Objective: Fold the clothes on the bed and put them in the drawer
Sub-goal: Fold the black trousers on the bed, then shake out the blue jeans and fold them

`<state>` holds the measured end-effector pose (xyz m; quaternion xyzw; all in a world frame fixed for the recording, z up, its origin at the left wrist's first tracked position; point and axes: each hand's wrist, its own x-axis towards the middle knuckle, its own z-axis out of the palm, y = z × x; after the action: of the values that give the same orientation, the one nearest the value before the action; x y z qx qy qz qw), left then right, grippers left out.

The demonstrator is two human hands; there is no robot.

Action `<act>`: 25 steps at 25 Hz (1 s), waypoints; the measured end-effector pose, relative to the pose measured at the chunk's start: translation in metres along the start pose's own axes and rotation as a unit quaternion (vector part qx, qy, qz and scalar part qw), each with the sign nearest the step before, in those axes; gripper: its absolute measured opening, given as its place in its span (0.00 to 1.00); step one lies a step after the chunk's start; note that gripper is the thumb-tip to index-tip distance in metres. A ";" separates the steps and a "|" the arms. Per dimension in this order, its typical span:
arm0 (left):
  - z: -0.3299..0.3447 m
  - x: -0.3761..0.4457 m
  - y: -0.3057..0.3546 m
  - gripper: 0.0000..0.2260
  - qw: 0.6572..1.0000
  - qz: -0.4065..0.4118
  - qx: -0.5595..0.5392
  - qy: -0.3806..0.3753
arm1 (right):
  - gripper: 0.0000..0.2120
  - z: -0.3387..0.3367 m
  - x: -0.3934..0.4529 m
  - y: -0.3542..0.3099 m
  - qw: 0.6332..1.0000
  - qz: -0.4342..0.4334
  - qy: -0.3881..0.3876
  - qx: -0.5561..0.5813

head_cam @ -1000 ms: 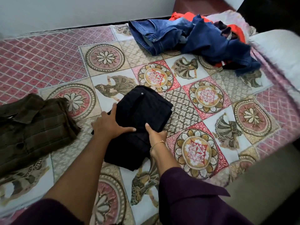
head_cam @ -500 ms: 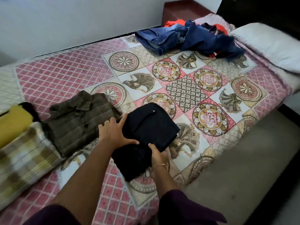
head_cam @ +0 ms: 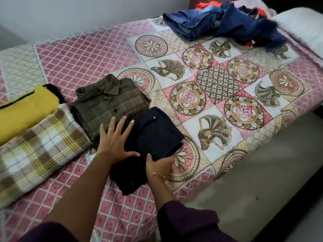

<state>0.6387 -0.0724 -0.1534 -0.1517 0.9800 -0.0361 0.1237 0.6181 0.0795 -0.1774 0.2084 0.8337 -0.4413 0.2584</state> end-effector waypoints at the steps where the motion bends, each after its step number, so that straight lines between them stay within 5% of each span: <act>1: 0.006 0.001 0.001 0.51 0.999 0.042 0.000 0.020 | 0.43 -0.002 -0.003 -0.004 0.991 -0.065 0.050 -0.103; 3: 0.017 0.001 0.002 0.55 0.996 0.091 -0.010 0.008 | 0.42 -0.003 -0.006 -0.004 0.935 -0.233 0.073 -0.258; 5: 0.025 0.000 0.002 0.59 0.993 0.109 -0.042 -0.004 | 0.38 0.001 0.005 0.010 0.887 -0.303 0.119 -0.326; 18: 0.036 0.013 0.011 0.63 0.992 0.078 0.031 -0.097 | 0.44 0.004 0.040 0.031 0.877 -0.210 0.046 -0.429; 25: 0.000 0.011 0.036 0.58 0.975 0.038 0.117 -0.186 | 0.43 -0.013 0.041 0.020 0.842 -0.166 -0.082 -0.507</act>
<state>0.6180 -0.0416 -0.1599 -0.1031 0.9337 -0.1169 0.3225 0.5946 0.1054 -0.2088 -0.1298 0.9391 -0.0087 0.3181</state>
